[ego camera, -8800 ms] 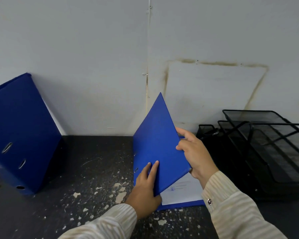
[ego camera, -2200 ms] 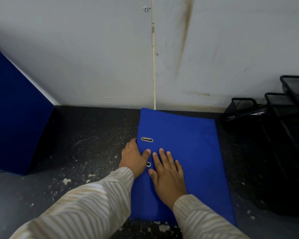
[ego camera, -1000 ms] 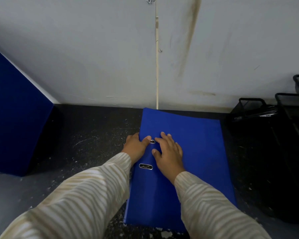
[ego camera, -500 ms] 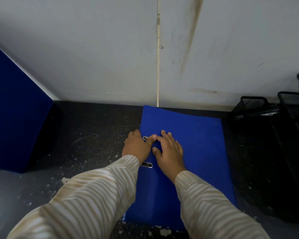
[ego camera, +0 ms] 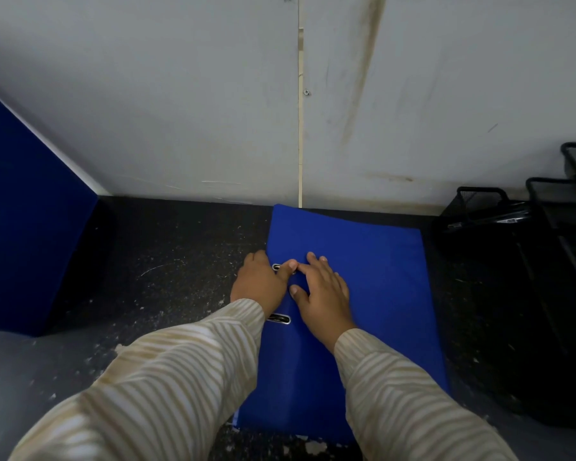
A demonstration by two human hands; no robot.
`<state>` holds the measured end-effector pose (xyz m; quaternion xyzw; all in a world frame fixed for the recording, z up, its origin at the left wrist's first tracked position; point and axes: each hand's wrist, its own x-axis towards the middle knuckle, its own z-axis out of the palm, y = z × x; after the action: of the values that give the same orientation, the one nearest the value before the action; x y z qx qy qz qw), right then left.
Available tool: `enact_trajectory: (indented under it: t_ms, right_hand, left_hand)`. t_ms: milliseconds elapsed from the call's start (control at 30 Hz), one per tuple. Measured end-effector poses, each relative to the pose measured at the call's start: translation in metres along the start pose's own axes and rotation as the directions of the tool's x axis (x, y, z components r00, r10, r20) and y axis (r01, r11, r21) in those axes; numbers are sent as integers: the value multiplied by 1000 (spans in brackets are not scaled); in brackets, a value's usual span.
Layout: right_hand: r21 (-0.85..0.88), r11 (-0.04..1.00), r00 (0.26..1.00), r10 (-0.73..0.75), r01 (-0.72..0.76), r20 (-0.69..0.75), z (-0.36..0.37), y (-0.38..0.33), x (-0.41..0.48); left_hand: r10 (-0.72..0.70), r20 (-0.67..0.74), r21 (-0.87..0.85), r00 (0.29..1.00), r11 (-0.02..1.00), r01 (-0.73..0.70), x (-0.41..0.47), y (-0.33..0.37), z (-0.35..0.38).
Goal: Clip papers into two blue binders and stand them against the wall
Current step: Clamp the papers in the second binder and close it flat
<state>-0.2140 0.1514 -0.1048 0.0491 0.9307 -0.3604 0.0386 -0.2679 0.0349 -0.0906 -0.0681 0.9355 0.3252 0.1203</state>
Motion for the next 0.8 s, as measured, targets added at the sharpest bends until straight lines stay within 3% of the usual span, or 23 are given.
enact_trajectory:
  t_ms: [167, 367, 533, 600, 667, 733, 800]
  right_hand:
    - [-83, 996, 993, 0, 9, 117, -8, 0, -6]
    - [-229, 973, 978, 67, -20, 199, -12, -4, -50]
    - [-323, 946, 962, 117, -32, 247, -11, -12, -67]
    - [-330, 943, 955, 127, -34, 266, -13, -14, -65]
    - [-335, 942, 951, 132, -33, 279, -14, -15, -64]
    - [-344, 938, 948, 139, -34, 286, -13, -16, -64]
    - [-350, 936, 945, 150, -40, 292, -13, -16, -64]
  left_hand:
    - [-18, 14, -11, 1000, 1000, 18, -1, 1, -1]
    - [22, 146, -105, 989, 994, -7, -4, -9, -8]
    - [252, 290, -517, 923, 853, -71, -41, -37, -17]
    - [301, 312, -566, 901, 821, -79, -51, -43, -18]
    - [276, 244, -481, 930, 867, -131, -57, -43, -13]
    - [152, 95, -210, 984, 969, -130, -61, -41, -4]
    - [33, -11, 16, 999, 999, -33, -67, -36, 3]
